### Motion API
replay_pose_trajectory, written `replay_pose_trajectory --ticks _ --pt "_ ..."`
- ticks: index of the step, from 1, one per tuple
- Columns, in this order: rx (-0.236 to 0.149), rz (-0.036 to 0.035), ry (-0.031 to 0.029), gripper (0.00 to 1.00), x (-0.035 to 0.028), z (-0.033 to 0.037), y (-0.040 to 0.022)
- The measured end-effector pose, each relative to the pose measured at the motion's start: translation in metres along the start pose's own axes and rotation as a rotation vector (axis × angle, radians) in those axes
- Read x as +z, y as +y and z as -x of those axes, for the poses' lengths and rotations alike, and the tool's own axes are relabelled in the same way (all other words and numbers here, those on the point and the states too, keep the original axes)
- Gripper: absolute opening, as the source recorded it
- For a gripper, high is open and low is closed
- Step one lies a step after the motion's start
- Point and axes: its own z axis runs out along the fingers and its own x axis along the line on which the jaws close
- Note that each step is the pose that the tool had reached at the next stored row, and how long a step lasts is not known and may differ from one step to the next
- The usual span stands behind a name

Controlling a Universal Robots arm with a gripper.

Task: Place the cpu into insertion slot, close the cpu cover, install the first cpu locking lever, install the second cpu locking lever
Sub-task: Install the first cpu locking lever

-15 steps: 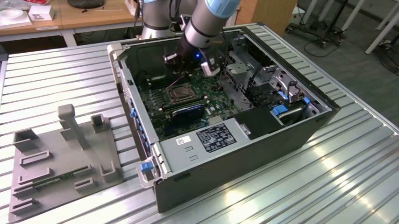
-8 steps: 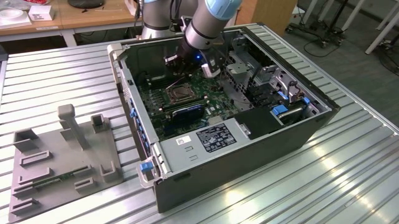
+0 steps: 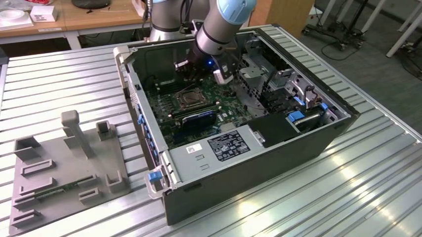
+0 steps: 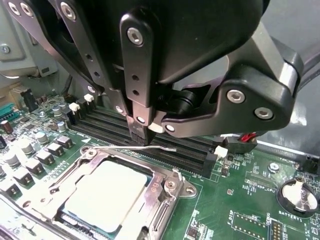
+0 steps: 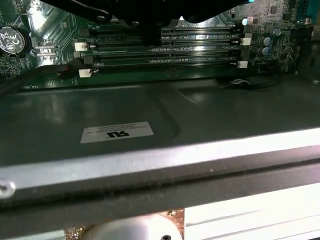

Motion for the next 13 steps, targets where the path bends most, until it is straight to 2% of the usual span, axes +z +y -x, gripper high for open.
replay_pose_trajectory --ticks 13 --pt "0.000 0.0002 0.0000 0.11 0.0044 0.0016 -0.0017"
